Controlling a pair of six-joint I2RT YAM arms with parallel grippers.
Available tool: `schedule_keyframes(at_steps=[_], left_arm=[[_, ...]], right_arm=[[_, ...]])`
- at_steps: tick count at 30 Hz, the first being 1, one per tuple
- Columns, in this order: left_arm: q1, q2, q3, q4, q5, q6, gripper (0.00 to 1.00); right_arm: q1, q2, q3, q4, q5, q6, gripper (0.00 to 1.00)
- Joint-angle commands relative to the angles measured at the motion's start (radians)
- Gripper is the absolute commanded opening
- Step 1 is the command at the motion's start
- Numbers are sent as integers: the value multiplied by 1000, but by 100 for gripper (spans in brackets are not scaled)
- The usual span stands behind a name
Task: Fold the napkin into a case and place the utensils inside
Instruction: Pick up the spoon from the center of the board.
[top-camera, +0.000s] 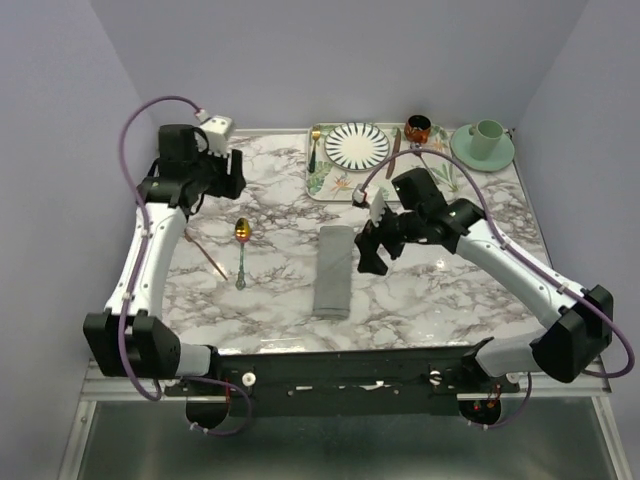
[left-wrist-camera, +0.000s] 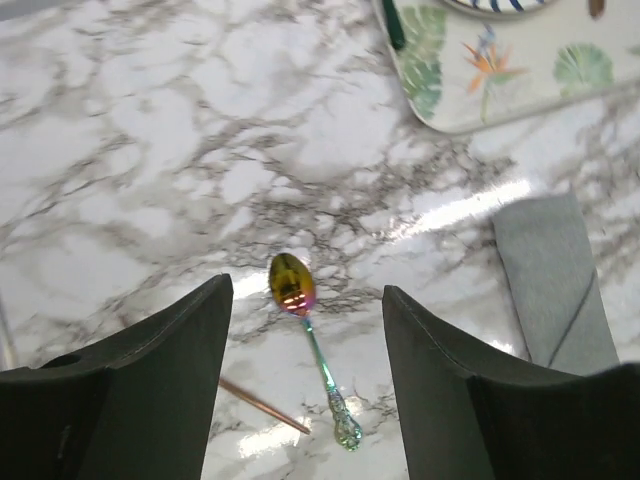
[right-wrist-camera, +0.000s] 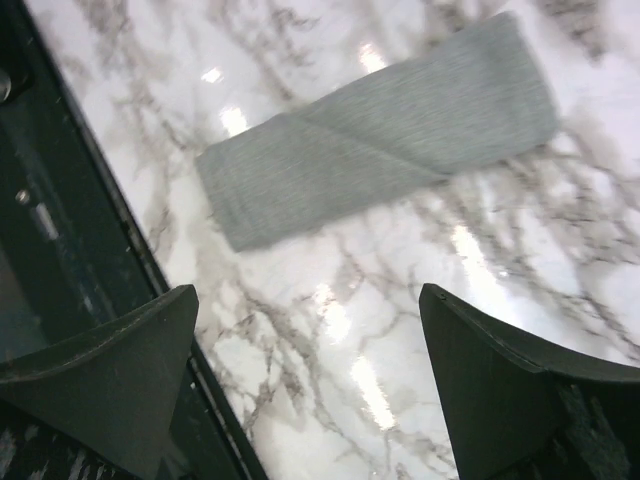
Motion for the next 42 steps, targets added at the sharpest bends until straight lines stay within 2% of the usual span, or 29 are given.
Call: schedule_keyframes(at_steps=[1,3,4,8,10,14,17,20,25,29,35,42], left_arm=[[99,-34,-27,-66,-165,-165,73],[148,12,-1,-120,-170,-202,74],[208,26,-2,-152,-147,-240,74],[322,67,-89,-137,-86,-292,73],[328,84,-111,-129,-107,-294,70],[327,132,-151,-100,-175,-311,70],[296,149,-180,-53,-156,-308,71],[203,204,-186,-46,-164,-268,69],[81,296,-177,-33,-216,-260,56],[28,372,-146,-37,-240,-253,53],[-32,441,-140,-39,-303,-233,46],[-46,501,-111,-59,-369,-225,33]], right_arm=[[-60,4,80,50,104,98,100],[-82,33,105,42,86,159,100],[-109,61,123,27,36,174,100],[-187,101,105,22,-110,259,100],[-216,106,88,28,-164,274,100],[-220,89,30,67,-126,280,100],[-220,72,-3,87,-104,287,100],[-221,78,-7,87,-112,291,100],[-218,84,-13,87,-100,288,100],[-220,86,-22,84,-100,290,100],[-218,92,-29,81,-91,285,100],[-220,103,-16,67,-95,280,100]])
